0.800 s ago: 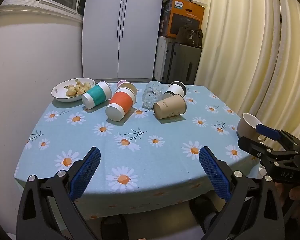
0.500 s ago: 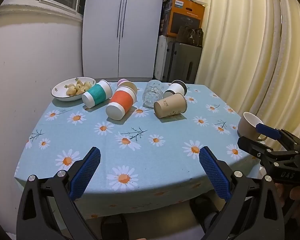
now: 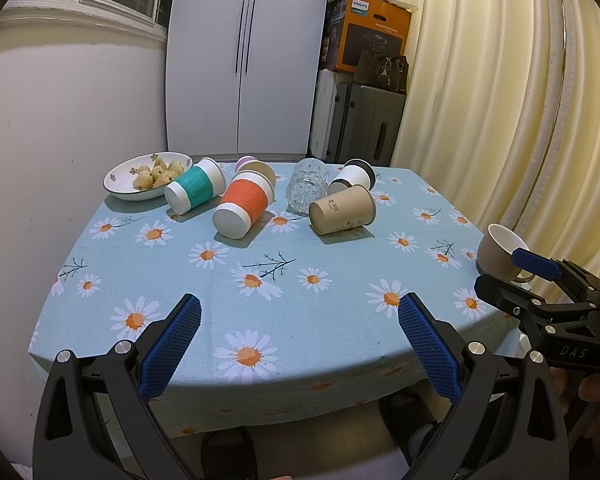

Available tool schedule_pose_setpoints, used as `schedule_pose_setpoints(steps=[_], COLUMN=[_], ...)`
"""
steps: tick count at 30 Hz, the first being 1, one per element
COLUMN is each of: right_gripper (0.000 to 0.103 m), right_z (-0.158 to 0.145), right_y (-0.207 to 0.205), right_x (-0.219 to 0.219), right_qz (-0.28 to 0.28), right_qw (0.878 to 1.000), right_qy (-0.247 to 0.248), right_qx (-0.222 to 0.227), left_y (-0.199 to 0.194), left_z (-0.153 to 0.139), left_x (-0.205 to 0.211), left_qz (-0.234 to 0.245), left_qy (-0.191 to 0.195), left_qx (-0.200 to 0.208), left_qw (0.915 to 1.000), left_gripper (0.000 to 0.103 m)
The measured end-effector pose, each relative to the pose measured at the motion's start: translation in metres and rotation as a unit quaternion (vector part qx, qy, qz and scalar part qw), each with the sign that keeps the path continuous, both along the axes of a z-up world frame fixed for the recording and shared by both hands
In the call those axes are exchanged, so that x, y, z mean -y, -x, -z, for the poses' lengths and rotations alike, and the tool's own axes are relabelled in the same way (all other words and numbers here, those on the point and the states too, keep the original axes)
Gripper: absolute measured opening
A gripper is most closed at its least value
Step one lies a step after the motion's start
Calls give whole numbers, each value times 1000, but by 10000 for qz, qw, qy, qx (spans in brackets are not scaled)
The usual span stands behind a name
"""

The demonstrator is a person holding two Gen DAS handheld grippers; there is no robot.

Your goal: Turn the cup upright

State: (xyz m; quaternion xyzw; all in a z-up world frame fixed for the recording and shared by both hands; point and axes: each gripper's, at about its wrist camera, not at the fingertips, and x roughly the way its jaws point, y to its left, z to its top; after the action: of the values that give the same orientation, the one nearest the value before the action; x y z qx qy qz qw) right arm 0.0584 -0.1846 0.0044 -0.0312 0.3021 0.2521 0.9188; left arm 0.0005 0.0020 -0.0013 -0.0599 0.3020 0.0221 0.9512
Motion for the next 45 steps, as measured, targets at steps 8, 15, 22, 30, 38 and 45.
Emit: schedule_pose_setpoints(steps=[8, 15, 22, 30, 38, 45], right_gripper=[96, 96, 96, 96, 96, 96], right_z=[0, 1, 2, 3, 3, 4], right_y=[0, 0, 0, 0, -2, -3], right_x=[0, 0, 2, 2, 3, 3], right_qz=[5, 16, 34, 61, 70, 73], right_qw=[10000, 10000, 10000, 10000, 10000, 9999], right_qy=[2, 0, 3, 26, 29, 48], right_qx=[1, 2, -13, -23, -28, -51], left_y=[0, 1, 0, 0, 0, -1], left_z=[1, 1, 2, 1, 2, 2], left_x=[0, 0, 1, 1, 0, 0], left_qz=[-2, -13, 10, -10, 1, -7], left_qy=[0, 14, 10, 4, 6, 25], left_qx=[-3, 13, -2, 7, -14, -21], left_qw=[10000, 10000, 10000, 10000, 10000, 10000], left_gripper=[96, 96, 96, 96, 96, 96])
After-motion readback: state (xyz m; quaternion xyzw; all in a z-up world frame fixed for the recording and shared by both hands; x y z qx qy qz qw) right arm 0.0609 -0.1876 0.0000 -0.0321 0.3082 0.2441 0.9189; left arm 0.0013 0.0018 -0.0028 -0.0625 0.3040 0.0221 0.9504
